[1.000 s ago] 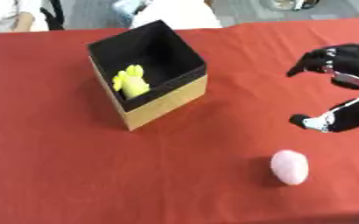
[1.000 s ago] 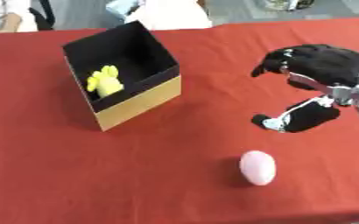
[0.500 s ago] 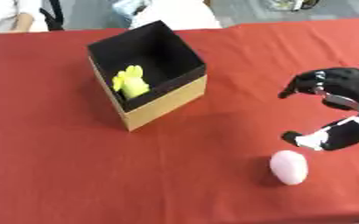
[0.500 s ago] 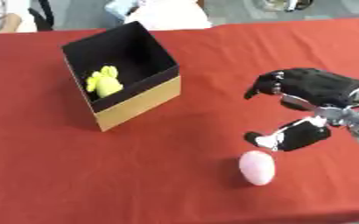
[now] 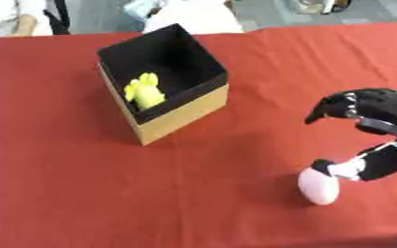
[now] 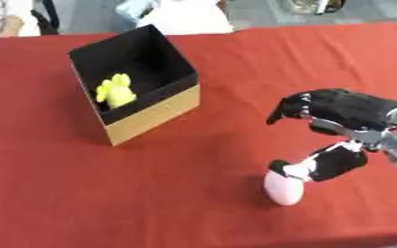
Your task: Pick up objects on the table and place them in the box.
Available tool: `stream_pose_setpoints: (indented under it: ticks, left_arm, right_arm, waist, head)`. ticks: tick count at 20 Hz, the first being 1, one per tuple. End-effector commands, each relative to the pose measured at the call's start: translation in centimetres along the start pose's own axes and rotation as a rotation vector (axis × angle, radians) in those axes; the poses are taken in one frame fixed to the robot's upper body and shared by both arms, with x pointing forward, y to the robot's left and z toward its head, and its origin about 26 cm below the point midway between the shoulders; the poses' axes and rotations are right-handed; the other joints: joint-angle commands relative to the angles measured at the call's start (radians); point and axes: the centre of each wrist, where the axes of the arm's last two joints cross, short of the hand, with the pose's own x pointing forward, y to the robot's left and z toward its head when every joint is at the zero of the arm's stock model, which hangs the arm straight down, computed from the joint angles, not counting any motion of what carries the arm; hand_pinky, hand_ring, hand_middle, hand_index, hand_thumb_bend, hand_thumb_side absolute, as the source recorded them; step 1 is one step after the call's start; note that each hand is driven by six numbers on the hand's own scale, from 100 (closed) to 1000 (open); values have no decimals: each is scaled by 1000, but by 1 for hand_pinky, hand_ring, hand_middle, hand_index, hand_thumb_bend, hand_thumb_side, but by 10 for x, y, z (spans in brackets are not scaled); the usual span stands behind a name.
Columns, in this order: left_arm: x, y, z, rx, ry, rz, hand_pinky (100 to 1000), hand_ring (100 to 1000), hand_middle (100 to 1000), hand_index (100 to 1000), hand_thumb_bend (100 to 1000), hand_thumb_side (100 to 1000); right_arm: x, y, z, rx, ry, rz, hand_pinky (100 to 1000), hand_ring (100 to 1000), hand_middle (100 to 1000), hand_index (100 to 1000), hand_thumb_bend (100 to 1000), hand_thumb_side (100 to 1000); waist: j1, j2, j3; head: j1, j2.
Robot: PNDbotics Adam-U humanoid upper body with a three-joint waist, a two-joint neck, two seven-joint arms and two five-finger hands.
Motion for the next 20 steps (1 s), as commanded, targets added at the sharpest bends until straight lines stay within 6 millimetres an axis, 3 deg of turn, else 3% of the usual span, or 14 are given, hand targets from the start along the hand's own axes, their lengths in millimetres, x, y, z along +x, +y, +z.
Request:
stream_pose_setpoints:
  ticks: [1, 10, 20]
  left_arm:
    - [4, 7, -9, -9, -40, -30, 545, 806, 674, 818, 100, 302]
    - [4, 8, -8, -14, -40, -37, 545, 806, 674, 818, 100, 298]
    - [4, 8, -10, -15, -47, -38, 546, 805, 674, 818, 100, 291]
  right_arm:
    - [-4, -13, 9, 5, -12, 8, 829, 837, 750, 851, 385, 767]
    - [-8, -10, 16, 83, -24, -55, 825, 836, 742, 849, 417, 839]
    - [-3, 6, 12, 162, -41, -84, 821, 832, 740, 838, 424, 789]
  waist:
    - [-2, -17, -4]
    - [-4, -20, -9]
    - [-4, -17, 5]
  head:
    - [4, 5]
    - [8, 5]
    - [6, 5]
